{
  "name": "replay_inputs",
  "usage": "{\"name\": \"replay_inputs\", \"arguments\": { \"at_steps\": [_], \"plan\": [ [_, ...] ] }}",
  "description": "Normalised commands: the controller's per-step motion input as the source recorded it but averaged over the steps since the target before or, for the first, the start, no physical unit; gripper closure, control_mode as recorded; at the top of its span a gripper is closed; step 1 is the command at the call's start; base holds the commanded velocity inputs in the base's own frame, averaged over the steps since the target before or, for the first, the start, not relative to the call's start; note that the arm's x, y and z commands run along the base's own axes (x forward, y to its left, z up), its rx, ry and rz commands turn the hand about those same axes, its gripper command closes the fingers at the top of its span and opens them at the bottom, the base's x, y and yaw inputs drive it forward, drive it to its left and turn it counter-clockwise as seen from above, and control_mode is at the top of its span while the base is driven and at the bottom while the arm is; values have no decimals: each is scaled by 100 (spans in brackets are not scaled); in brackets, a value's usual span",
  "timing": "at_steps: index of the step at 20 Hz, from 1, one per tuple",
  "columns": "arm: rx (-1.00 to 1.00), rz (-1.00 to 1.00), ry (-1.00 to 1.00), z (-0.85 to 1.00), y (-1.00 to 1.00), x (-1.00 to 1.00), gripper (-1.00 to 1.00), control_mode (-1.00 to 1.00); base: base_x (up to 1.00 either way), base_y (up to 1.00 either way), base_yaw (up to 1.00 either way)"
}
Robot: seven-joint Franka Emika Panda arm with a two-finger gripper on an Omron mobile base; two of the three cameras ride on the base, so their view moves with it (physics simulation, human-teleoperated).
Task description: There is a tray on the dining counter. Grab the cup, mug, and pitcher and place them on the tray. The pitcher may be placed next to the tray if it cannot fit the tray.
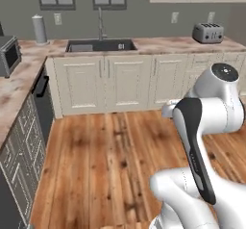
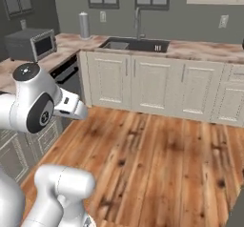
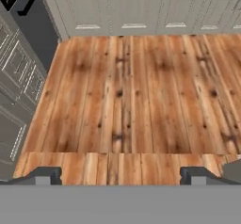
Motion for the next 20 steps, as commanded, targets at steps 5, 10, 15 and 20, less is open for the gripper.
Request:
{"name": "replay_inputs", "arguments": {
  "at_steps": [5,10,15,20],
  "plan": [
    [0,0,0,0,0,0,-100,100,100,-15,50],
    [0,0,0,0,0,0,-100,100,100,-40,66],
    [0,0,0,0,0,0,-100,100,100,-45,75],
    [0,0,0,0,0,0,-100,100,92,-39,74]
  ]
}}
